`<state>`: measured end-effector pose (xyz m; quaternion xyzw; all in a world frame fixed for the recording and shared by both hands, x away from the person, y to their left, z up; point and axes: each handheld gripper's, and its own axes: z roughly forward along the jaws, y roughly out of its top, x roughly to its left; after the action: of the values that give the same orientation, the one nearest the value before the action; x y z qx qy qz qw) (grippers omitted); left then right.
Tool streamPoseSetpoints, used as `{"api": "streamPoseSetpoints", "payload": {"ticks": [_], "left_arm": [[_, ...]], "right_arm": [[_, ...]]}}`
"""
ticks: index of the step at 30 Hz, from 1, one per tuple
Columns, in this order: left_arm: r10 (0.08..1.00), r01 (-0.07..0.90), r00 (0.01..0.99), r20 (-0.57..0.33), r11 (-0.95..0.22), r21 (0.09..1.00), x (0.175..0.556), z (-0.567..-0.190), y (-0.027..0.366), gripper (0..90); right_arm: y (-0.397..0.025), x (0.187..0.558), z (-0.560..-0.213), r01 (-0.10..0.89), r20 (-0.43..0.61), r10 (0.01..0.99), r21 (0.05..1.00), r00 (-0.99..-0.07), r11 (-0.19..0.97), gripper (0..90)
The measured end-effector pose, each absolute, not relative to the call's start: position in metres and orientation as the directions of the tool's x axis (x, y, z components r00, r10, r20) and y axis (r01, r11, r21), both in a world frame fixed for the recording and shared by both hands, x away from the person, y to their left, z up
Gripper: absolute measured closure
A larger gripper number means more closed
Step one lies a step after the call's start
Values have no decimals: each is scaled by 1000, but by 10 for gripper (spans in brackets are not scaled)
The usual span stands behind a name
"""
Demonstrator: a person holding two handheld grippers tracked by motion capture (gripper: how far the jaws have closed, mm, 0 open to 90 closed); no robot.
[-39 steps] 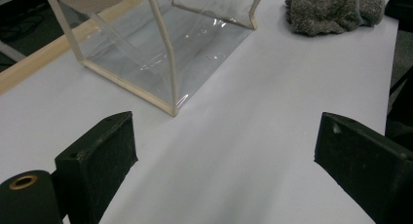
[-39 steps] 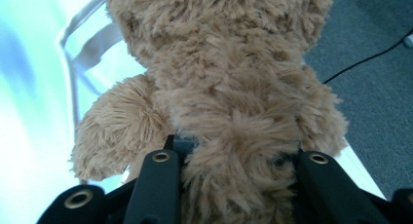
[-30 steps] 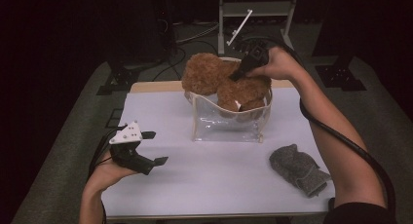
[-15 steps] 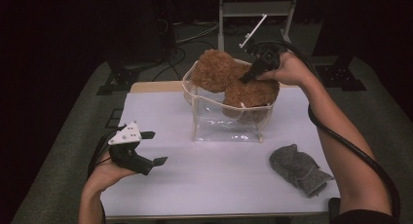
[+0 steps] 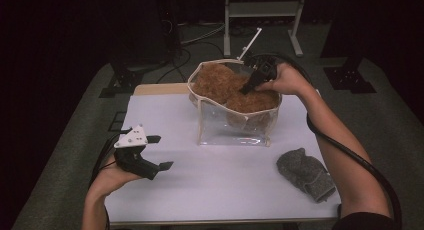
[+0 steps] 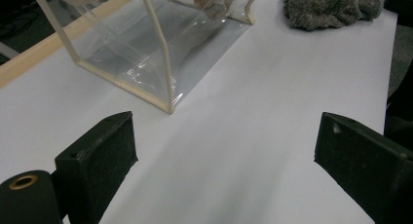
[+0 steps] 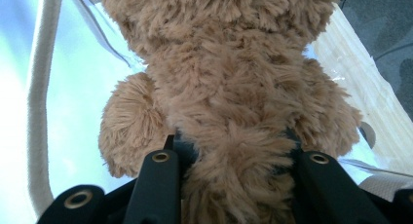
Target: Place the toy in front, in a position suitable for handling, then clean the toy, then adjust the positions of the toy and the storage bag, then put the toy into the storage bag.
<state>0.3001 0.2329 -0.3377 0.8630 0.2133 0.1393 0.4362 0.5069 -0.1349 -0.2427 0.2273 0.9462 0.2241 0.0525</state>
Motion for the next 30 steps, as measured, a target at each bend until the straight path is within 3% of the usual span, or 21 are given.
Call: {"api": "streamPoseSetpoints", "payload": {"ticks": [16,30], "left_arm": [[482,242,874,59,-539,806,297,-336,231,72],[489,246,870,55,-530,812,296,-336,236,72]], "right_arm": [[-136,509,-245,405,10,450,452,-893,795,643],[-125,520,-274,419,32,446,406,-895,812,635]]}}
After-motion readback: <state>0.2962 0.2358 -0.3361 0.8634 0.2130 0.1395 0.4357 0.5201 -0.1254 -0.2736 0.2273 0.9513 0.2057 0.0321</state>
